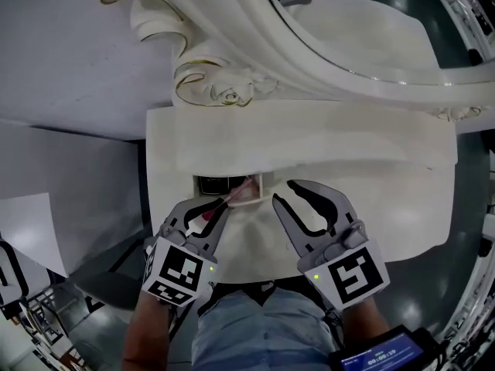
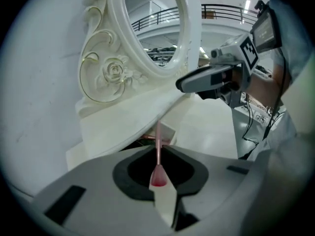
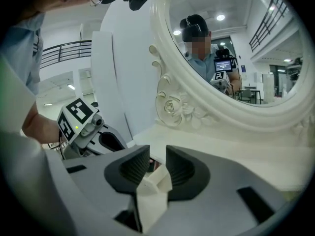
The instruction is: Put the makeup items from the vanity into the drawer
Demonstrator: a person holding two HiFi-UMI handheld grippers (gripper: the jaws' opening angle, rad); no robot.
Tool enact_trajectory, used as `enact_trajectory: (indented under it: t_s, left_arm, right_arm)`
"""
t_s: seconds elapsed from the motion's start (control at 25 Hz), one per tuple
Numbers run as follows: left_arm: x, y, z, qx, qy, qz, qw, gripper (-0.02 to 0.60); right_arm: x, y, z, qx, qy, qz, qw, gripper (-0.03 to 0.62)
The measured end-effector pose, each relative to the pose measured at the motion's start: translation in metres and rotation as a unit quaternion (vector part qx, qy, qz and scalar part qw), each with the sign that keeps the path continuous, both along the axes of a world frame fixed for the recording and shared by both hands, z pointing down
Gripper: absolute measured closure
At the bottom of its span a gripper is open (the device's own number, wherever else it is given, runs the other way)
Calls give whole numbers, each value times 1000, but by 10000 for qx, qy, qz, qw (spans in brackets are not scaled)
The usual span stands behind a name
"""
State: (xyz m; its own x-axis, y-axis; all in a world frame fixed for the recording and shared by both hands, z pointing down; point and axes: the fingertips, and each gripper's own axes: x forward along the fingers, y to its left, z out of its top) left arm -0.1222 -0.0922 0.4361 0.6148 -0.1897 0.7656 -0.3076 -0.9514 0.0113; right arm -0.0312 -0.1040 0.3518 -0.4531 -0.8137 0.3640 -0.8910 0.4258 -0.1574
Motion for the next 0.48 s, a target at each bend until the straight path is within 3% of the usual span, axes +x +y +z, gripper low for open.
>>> enact_trajectory:
  t_s: [0.16,0.32,0.48]
  left_arm:
    - [-1,-10,10,-140,-126,112,9998,537]
    - [4,-19,11,-5,-188,149,9997,530]
    - [8,-22,4,-88,82,10,9999,435]
  right_arm:
    - [3,1,8,-99,-18,195,9998,493]
    - [2,0,8,-94,-85,348,9993,493]
    - [4,2,8,-124,-93,420,9990,493]
